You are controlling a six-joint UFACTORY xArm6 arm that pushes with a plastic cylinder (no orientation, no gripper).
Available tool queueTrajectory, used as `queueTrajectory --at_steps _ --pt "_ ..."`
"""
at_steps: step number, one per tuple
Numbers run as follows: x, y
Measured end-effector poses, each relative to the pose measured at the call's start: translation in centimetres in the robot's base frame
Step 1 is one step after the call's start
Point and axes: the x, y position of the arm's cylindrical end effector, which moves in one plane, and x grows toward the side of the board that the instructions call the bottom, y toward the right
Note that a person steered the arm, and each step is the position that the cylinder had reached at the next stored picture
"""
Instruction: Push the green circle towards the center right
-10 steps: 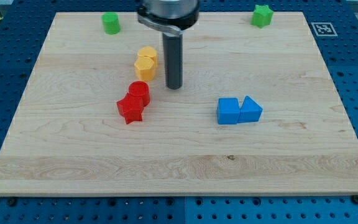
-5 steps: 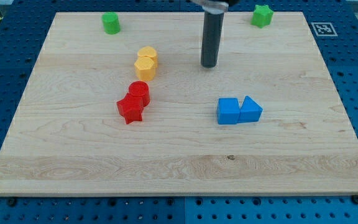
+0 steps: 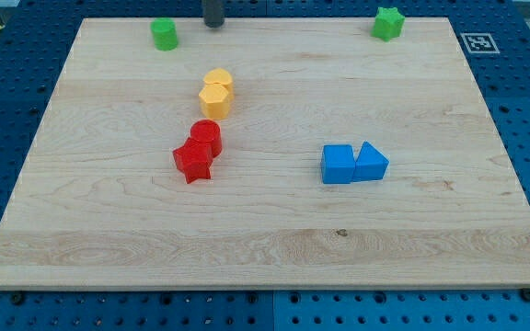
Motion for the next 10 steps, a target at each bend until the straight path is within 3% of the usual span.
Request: queueTrajectory --at_steps 3,4,9,10 --pt "0.0 -10.0" --pt "2.4 -10.5" --pt "4.2 -3.4" --pt "4.9 -4.4"
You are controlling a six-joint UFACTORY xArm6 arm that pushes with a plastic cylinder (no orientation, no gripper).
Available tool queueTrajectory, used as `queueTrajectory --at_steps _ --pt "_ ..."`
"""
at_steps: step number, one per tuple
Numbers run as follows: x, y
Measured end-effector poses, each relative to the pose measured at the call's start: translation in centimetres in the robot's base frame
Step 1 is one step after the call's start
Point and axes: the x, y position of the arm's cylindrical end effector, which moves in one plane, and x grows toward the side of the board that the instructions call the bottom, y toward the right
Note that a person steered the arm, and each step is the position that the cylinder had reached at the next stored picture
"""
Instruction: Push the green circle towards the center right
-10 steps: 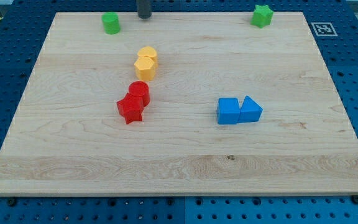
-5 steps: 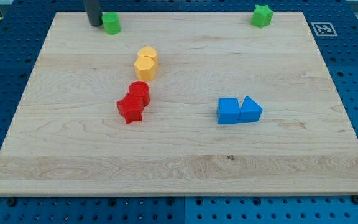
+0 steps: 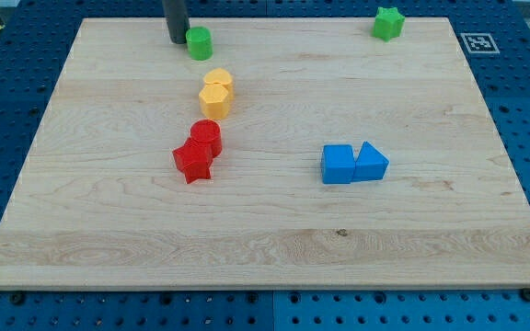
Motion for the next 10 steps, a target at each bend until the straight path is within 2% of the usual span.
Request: queueTrajectory --at_steps 1,2,4,5,7,10 --pt "0.1 -0.9" --pt "0.8 2.3" --pt "3.3 4.5" --pt "3.4 8.6" --pt "1.9 11.7" --pt "4.0 19.9"
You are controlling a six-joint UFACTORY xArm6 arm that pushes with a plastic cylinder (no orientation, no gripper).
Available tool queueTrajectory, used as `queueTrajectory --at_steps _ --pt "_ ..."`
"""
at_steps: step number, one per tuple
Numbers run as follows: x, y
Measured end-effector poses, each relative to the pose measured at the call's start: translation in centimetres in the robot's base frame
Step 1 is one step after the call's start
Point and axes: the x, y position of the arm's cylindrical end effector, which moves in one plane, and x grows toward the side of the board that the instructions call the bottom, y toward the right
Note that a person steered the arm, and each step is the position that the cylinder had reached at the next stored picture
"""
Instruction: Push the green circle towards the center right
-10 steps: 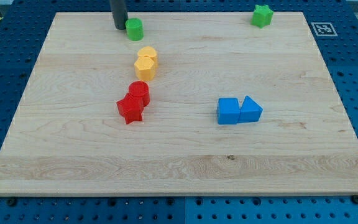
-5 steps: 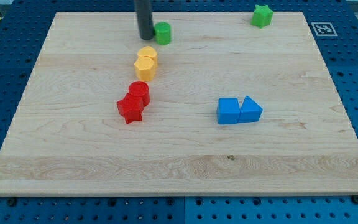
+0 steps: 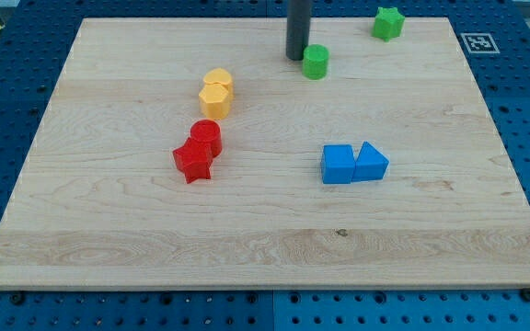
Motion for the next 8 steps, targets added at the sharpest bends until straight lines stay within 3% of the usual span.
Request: queueTrajectory --at_steps 3,6,8 --pt "4.3 4.6" --pt "4.3 8.6" --pt "1.9 10.8"
